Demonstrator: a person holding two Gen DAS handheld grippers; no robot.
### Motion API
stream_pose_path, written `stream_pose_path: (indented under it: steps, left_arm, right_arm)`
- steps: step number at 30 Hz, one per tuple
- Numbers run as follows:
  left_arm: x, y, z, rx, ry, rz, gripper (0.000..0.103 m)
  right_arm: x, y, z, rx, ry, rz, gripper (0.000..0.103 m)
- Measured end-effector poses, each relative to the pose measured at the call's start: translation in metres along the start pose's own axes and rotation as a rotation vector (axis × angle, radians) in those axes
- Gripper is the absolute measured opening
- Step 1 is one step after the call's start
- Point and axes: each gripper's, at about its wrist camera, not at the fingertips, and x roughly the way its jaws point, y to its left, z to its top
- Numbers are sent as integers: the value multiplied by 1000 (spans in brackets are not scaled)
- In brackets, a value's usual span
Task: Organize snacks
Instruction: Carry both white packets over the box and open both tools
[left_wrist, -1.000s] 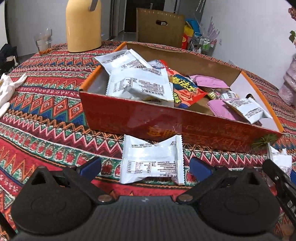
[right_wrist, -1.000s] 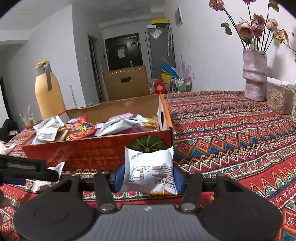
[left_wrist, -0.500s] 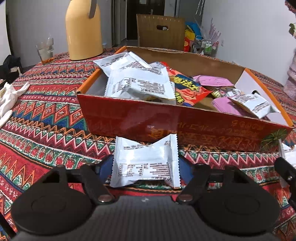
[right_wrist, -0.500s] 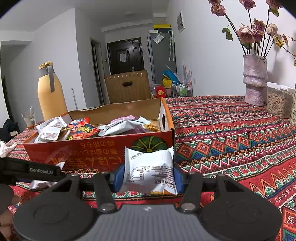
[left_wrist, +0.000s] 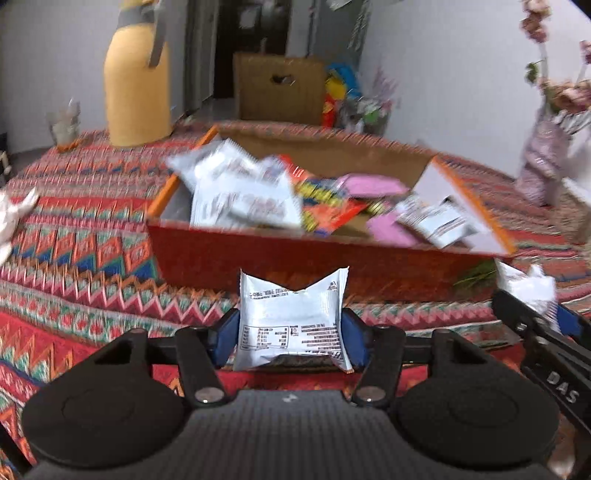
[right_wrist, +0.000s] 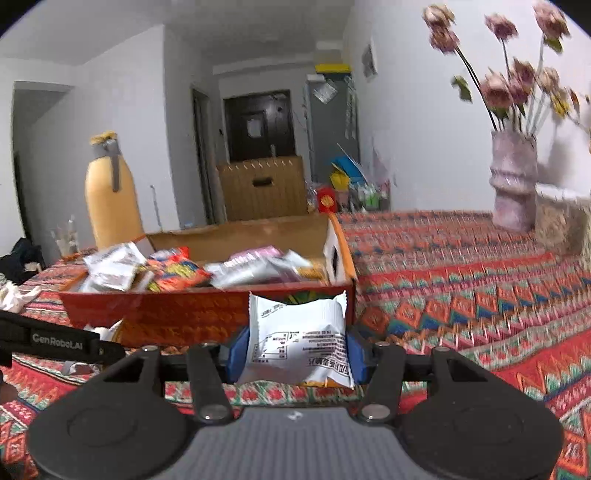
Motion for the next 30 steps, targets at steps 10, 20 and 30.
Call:
stream_pose_path:
  steps: [10, 20, 30]
  left_arm:
    - [-3, -4, 66, -5, -120, 10, 61]
    - [33, 7, 99, -28, -138, 79, 88]
    - [6, 18, 85, -21, -185, 84, 103]
  right_arm:
    - [44, 22, 65, -89, -36, 20, 53]
    - [109, 15, 77, -78, 55, -2, 70]
    - [74, 4, 68, -17, 32, -6, 103]
